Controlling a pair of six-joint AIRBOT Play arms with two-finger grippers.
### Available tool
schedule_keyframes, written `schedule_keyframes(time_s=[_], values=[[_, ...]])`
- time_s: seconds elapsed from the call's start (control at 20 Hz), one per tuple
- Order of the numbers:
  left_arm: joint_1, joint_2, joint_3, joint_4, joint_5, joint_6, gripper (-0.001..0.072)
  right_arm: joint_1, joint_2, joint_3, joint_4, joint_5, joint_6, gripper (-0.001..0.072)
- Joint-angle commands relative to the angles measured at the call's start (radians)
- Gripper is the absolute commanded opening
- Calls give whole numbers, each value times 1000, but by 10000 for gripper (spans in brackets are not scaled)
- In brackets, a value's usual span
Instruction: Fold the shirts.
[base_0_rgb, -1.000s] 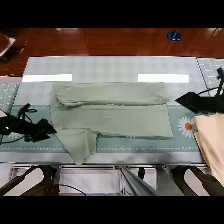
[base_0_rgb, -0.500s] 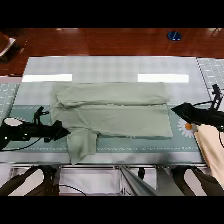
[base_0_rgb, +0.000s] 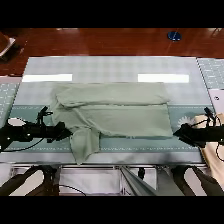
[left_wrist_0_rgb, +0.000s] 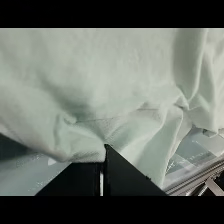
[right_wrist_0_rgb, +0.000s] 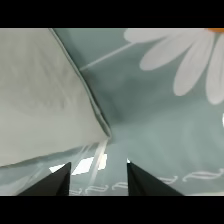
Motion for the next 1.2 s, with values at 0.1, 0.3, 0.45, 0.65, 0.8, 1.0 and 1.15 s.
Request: schedule_keyframes(time_s=[0.1, 0.3, 0.45, 0.65, 0.8, 1.0, 1.15], values=[[-2, 1, 0, -5, 0, 8, 17, 6, -138, -3, 74, -82, -30, 401], [-2, 1, 0, -5, 0, 10, 17, 7, -305, 2, 254, -140, -125, 401], [-2, 2, 8, -5, -1, 67, 17, 7, -365, 36, 445, -145, -270, 283], [-1, 6, 121, -47, -58, 67, 17, 7, -372, 141, 425, -48, -343, 22], [-1, 4, 292, -69, -108, 50, 17, 9, -375, 306, 415, 10, -325, 22], [-21, -103, 530, -90, -49, 11, 17, 134, -508, 559, 390, -10, -280, 22], [-48, -279, 737, -90, -45, -59, 17, 193, -636, 711, 391, -92, -219, 22]])
